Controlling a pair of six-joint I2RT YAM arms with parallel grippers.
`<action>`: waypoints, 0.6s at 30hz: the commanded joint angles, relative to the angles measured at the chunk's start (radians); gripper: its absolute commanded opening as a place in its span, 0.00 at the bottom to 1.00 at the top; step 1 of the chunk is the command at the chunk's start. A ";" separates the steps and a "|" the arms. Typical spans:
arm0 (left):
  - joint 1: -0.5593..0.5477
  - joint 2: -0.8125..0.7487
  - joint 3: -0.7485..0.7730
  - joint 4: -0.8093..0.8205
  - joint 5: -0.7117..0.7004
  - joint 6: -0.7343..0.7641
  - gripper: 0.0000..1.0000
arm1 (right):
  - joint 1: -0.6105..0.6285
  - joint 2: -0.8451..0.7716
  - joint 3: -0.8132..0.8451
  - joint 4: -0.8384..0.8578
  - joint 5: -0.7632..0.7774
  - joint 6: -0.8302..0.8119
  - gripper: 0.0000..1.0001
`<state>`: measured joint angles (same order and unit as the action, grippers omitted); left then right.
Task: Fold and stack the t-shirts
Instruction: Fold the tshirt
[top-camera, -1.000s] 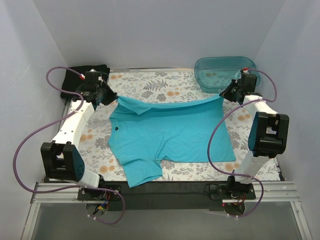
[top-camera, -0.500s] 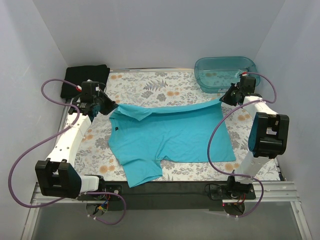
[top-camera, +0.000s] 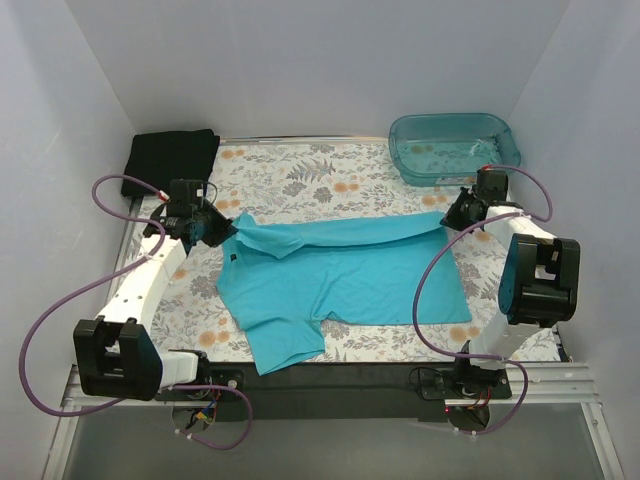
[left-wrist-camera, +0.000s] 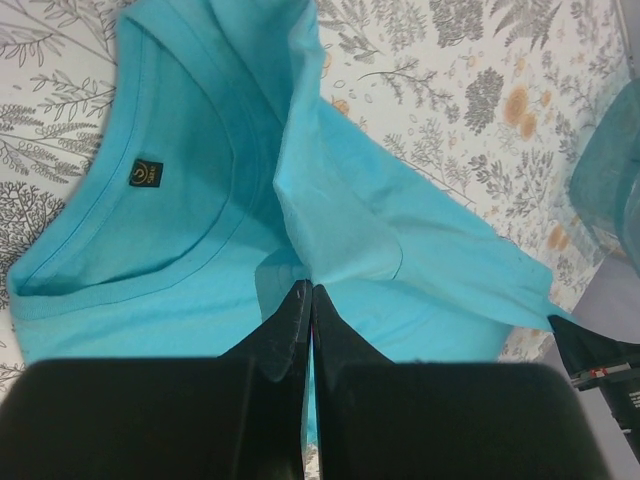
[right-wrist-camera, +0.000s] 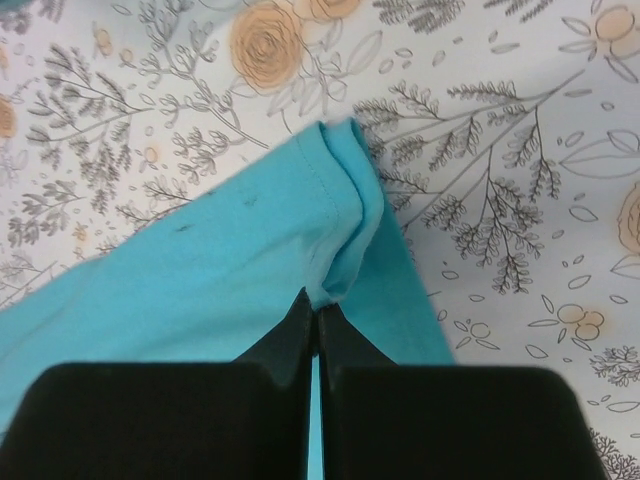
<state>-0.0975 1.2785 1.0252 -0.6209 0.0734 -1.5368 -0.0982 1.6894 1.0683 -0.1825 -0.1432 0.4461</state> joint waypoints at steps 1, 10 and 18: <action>0.005 -0.044 -0.045 0.019 -0.014 -0.017 0.00 | -0.008 -0.036 -0.040 0.002 0.033 0.008 0.01; 0.005 -0.034 -0.146 0.066 0.003 -0.046 0.00 | -0.008 -0.019 -0.085 0.006 0.050 0.002 0.10; 0.005 -0.085 -0.200 0.052 0.003 -0.043 0.42 | -0.006 -0.077 -0.088 -0.009 0.099 -0.030 0.36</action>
<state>-0.0975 1.2568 0.8471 -0.5705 0.0906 -1.5700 -0.0990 1.6821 0.9833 -0.1860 -0.0883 0.4381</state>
